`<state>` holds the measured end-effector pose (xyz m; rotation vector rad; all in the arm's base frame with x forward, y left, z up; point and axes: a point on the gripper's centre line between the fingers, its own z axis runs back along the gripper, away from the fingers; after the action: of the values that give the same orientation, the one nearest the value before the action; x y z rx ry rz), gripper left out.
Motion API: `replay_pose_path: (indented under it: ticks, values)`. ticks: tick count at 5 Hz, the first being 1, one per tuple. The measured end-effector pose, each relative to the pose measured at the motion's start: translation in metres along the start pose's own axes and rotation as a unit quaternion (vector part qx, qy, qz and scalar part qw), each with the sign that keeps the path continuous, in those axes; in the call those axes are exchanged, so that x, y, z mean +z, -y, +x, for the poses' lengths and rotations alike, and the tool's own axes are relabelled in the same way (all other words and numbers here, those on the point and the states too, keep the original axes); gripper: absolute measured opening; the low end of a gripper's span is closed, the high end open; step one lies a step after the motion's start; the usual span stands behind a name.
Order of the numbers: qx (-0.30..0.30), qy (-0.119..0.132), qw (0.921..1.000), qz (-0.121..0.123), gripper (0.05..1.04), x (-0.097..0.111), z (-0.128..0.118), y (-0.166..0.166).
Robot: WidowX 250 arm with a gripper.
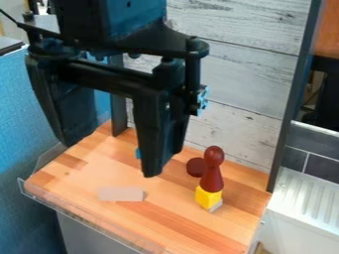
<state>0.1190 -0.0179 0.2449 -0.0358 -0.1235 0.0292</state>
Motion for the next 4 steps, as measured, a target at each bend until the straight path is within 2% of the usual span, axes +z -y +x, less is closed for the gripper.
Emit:
replay_pose_path:
  ticks: [1, 2, 3, 4]
  values:
    - [-0.004, -0.001, 1.0000, 0.002, 1.000, -0.004, 0.001, 0.000]
    - [0.013, -0.013, 0.9986, 0.050, 1.000, -0.043, 0.040, -0.034]
    - [-0.012, -0.024, 0.9966, 0.078, 1.000, -0.075, 0.073, -0.063]
    - [-0.058, -0.025, 0.9953, 0.074, 1.000, -0.094, 0.090, -0.081]
